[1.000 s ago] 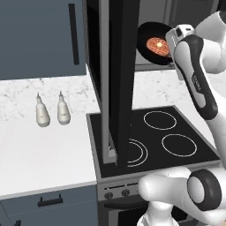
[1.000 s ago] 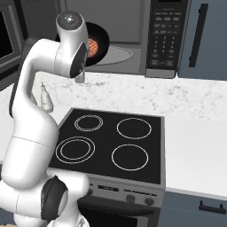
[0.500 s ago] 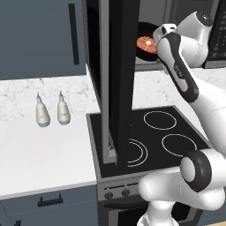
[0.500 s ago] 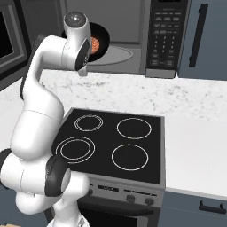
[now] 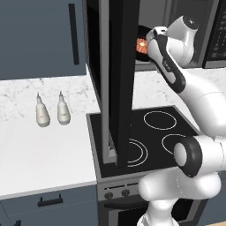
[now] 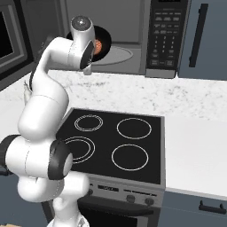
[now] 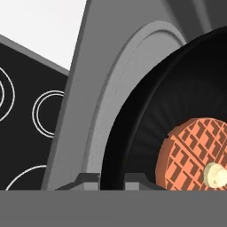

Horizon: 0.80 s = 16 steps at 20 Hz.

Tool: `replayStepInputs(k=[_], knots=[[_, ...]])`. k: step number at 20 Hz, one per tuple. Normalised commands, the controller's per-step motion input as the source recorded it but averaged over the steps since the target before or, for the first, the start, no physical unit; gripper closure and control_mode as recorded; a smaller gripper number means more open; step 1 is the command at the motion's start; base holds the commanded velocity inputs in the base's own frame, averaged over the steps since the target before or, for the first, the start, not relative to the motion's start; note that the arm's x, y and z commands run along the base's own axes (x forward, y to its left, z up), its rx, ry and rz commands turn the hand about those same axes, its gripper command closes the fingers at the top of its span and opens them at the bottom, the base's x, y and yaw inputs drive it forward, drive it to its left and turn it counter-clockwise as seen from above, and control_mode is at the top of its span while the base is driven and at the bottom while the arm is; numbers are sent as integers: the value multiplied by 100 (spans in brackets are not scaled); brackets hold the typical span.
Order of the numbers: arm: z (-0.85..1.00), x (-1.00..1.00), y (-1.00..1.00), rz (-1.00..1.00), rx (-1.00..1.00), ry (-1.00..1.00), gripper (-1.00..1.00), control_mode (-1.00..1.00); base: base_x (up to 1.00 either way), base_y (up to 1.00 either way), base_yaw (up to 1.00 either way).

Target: Open the microwave, place the bowl with waffle inside the microwave, then close the microwave door and turn it on.

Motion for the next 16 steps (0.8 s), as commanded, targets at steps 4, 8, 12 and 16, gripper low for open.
replayStepInputs(k=[4,8,12,16], knots=[[0,59,0,0,0,1,100,-100,0,0,0],[-10,46,0,0,0,1,100,-100,0,0,0],[-11,36,0,0,0,3,100,-100,0,0,0],[-29,8,0,0,0,0,100,-100,0,0,0]])
